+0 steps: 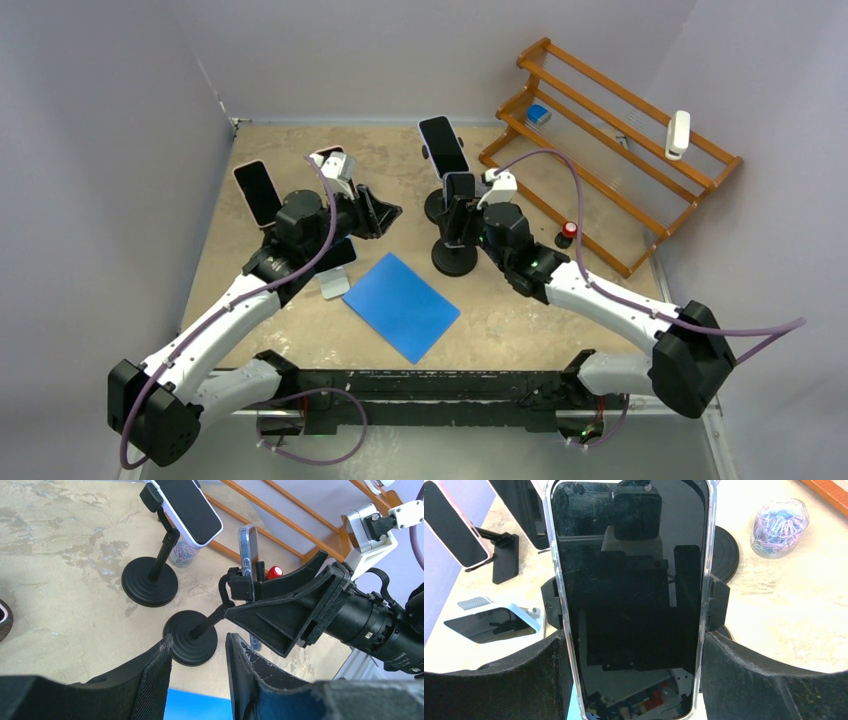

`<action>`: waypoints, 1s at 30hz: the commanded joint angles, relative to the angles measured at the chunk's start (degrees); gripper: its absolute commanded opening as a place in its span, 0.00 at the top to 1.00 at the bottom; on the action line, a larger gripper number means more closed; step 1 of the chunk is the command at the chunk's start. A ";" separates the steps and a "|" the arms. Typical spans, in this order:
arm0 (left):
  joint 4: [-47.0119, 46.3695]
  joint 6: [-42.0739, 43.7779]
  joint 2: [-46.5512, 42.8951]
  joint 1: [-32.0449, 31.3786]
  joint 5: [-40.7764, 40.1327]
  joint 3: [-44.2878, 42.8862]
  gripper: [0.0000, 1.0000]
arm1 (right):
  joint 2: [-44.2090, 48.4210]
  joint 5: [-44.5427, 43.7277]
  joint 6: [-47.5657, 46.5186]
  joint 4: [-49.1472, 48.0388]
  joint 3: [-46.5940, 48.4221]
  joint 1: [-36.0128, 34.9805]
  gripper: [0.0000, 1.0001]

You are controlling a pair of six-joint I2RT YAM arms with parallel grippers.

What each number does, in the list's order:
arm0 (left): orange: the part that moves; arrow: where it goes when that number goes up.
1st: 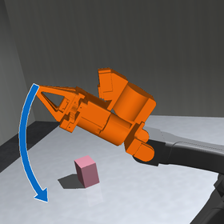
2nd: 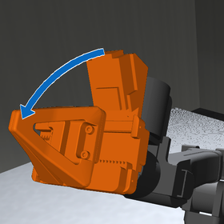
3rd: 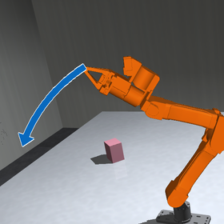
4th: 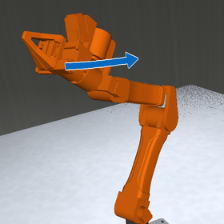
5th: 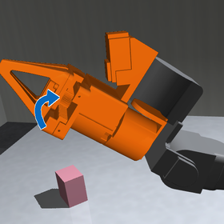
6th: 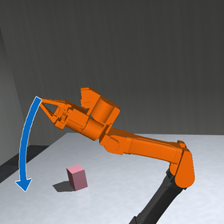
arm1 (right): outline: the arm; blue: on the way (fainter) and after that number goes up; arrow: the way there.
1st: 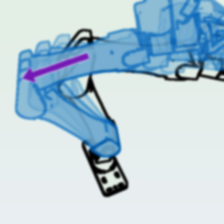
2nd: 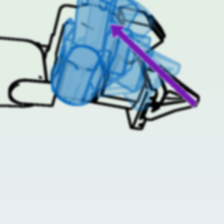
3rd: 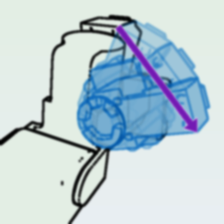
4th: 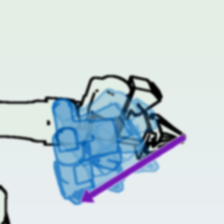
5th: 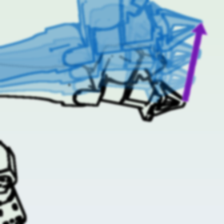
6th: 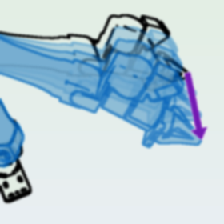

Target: Remove the phone from the phone stand

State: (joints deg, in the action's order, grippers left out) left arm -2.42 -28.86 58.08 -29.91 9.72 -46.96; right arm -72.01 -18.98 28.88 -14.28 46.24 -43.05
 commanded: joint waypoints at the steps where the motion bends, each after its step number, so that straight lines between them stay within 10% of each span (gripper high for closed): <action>1: -2.24 0.82 0.26 0.32 1.03 0.16 0.59 | 3.83 -0.29 0.81 -2.52 1.55 -0.02 0.36; 13: -2.46 1.09 0.92 0.26 2.71 0.02 0.58 | 5.52 -0.66 -3.08 8.12 6.22 -0.06 0.02; 30: -3.54 1.00 0.75 0.03 5.58 0.05 0.43 | 16.17 2.67 -10.33 5.34 -1.89 0.10 0.01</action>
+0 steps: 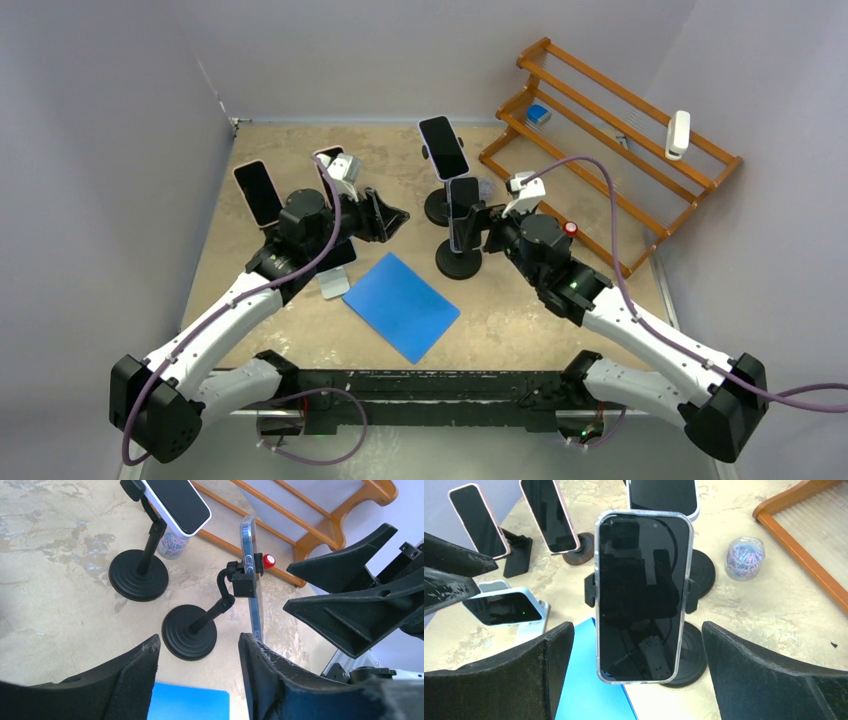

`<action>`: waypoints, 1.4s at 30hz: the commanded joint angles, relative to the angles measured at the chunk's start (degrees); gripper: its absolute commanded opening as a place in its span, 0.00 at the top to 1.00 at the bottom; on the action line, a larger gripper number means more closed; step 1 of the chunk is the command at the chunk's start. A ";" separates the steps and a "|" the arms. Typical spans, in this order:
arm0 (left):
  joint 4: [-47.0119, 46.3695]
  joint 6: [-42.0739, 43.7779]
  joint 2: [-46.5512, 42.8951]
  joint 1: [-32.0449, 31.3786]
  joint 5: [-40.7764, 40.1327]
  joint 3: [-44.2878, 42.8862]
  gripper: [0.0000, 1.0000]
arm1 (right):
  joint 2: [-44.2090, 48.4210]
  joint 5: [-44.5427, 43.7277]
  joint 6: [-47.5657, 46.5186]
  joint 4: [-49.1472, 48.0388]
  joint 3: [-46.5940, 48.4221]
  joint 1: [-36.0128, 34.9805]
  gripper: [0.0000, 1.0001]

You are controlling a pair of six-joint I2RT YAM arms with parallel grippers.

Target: Remove the phone from the phone stand

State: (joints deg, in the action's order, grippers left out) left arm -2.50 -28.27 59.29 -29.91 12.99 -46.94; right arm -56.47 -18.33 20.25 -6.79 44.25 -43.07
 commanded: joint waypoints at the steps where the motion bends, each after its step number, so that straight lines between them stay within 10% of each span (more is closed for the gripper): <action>1: -3.55 0.26 -0.41 0.07 2.83 0.08 0.41 | 0.37 2.38 -1.06 -1.76 0.27 0.28 0.01; 16: -4.95 0.37 -0.11 -0.05 6.87 0.36 0.16 | 1.00 23.76 5.97 -15.02 -8.28 10.99 0.01; 42: -7.33 -2.90 5.30 0.03 10.82 -1.39 0.13 | -9.08 19.12 -0.46 -14.19 -3.01 10.99 0.14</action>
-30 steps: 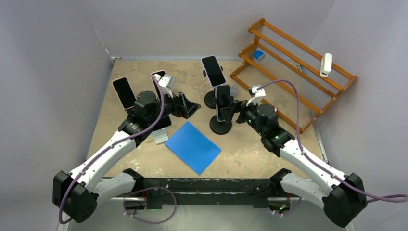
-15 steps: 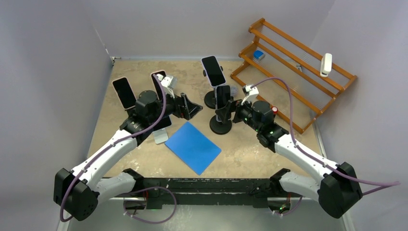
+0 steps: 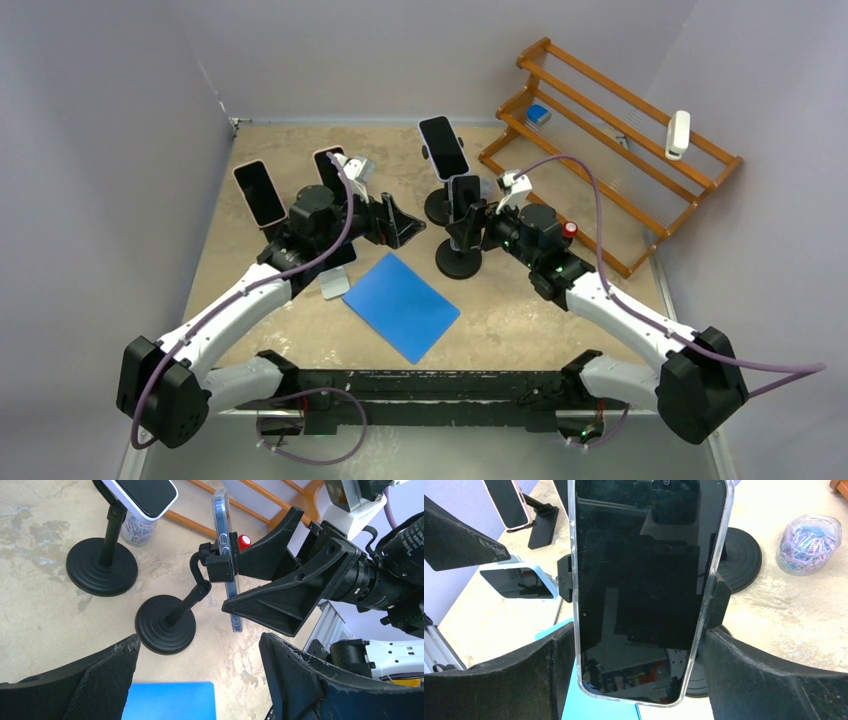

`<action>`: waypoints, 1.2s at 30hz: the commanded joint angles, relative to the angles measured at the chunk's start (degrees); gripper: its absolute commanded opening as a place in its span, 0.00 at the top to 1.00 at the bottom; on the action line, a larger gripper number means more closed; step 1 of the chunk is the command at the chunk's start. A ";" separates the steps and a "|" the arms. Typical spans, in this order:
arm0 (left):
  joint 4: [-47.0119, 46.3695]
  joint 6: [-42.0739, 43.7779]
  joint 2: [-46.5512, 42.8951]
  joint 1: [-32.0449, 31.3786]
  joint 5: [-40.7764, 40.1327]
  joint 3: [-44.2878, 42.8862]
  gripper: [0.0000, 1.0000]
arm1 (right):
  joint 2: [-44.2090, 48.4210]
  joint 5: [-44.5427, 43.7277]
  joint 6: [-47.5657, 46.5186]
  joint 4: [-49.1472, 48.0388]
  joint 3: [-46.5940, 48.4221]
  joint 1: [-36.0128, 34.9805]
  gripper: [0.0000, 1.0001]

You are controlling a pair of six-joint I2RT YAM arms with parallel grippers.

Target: Remove the phone from the phone stand

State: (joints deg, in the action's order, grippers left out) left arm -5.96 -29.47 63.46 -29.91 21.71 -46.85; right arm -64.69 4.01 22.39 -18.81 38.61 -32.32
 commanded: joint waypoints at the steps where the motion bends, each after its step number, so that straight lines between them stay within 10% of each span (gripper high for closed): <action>1: -4.03 -2.12 1.66 0.05 2.55 -2.11 0.14 | -0.96 -3.07 -2.48 -2.31 2.66 0.19 0.13; 26: -4.43 -3.13 3.20 0.28 2.34 -2.20 0.16 | -2.51 -0.32 6.81 -2.86 1.82 0.15 0.01; 36: -6.31 -5.02 4.56 0.45 4.30 -2.79 0.16 | -2.70 -4.97 2.25 -0.76 2.66 -2.20 0.45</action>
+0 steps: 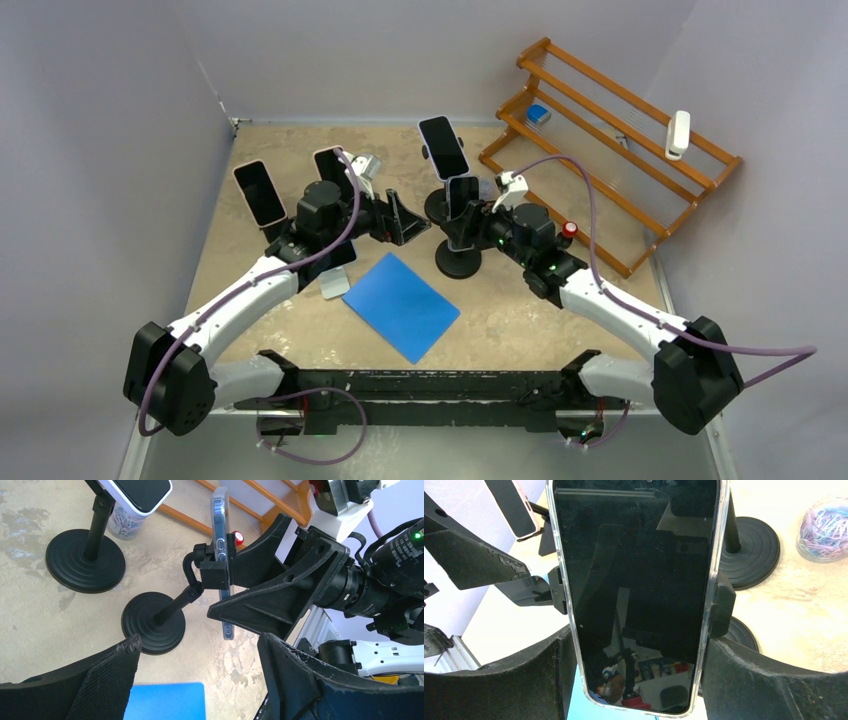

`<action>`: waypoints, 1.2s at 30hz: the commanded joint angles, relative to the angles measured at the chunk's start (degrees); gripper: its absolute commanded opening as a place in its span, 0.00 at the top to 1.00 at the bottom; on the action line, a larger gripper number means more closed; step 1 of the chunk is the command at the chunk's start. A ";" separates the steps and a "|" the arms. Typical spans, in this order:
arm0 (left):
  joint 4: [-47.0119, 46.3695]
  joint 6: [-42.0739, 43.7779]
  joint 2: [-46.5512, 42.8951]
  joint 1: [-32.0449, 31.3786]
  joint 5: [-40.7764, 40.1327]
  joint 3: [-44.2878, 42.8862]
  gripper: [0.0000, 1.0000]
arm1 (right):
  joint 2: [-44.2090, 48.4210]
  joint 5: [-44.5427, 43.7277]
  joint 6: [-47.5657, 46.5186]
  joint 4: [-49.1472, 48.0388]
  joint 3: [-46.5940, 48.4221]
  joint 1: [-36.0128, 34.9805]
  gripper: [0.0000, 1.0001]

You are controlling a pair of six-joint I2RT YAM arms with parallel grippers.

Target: Remove the phone from the phone stand

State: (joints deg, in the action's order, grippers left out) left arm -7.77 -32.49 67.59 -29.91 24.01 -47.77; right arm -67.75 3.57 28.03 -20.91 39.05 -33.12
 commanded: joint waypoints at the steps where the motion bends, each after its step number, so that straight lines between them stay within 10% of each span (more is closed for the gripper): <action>1: -5.39 -2.59 0.84 0.54 2.54 -1.96 0.16 | 0.38 -5.60 -4.33 1.98 2.64 -1.94 0.50; 16: -24.73 -8.95 13.09 0.96 13.60 -2.80 0.28 | -0.69 -16.69 -11.93 9.76 8.24 -7.35 0.99; 36: -43.16 -22.33 27.45 4.77 29.56 -5.70 0.49 | -0.18 -8.59 -10.00 9.04 6.55 -7.39 1.00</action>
State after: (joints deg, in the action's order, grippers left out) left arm -43.07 -51.81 93.84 -25.43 49.12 -50.72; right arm -68.86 -7.51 19.00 -11.79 44.42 -40.32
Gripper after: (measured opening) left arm 0.528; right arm 0.780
